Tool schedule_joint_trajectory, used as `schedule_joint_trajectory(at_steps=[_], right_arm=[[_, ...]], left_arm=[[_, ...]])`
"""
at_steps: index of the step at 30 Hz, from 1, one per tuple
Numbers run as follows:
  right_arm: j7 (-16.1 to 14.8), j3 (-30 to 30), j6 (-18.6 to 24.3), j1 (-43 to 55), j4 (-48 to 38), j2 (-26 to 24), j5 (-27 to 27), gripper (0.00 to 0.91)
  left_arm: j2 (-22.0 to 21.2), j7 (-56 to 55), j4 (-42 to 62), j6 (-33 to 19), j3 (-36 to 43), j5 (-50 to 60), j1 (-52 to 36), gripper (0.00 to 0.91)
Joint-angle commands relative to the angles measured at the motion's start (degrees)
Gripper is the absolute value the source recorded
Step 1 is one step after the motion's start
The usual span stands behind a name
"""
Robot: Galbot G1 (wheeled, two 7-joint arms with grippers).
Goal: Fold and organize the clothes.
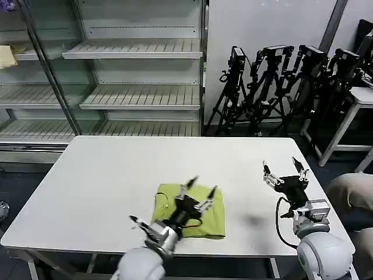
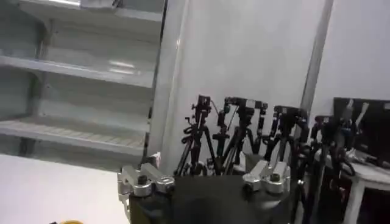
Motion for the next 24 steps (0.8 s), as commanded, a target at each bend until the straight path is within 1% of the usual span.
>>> schedule_joint_trajectory(at_steps=[1, 3, 7, 11, 15, 21, 24], right_arm=[[-1.32, -1.16, 4.34, 3.11, -6.07, 1.06, -2.56, 0.907], [-1.26, -1.72, 4.66, 3.36, -6.43, 1.32, -2.78, 0.907], [-1.52, -2.47, 4.89, 2.99, -5.2, 2.38, -3.27, 0.907], [-0.74, -3.79, 6.38, 3.11, -6.99, 3.99, -4.21, 0.907], [-0.63, -4.56, 6.98, 3.2, -7.54, 4.3, -4.39, 0.907], [-0.81, -4.08, 7.23, 3.45, -7.78, 3.67, -3.54, 0.907], [-1.13, -4.49, 7.63, 3.76, -8.3, 4.04, -2.94, 0.907]], left_arm=[[4.35, 7.9, 4.35, -14.59, -28.01, 1.21, 5.42, 0.907], [4.68, 8.72, 4.65, -15.14, -29.86, 1.18, 6.22, 0.907], [5.0, 9.92, 3.27, -15.72, -31.13, 0.49, 8.17, 0.907], [3.73, 11.42, 5.13, -17.57, -30.6, 1.14, 8.02, 0.907], [2.61, 11.8, 5.7, -17.71, -29.75, 1.36, 7.75, 0.907], [3.68, 11.71, 6.1, -17.34, -30.27, 1.26, 6.82, 0.907], [3.35, 11.62, 5.8, -17.05, -30.22, 1.11, 6.86, 0.907]])
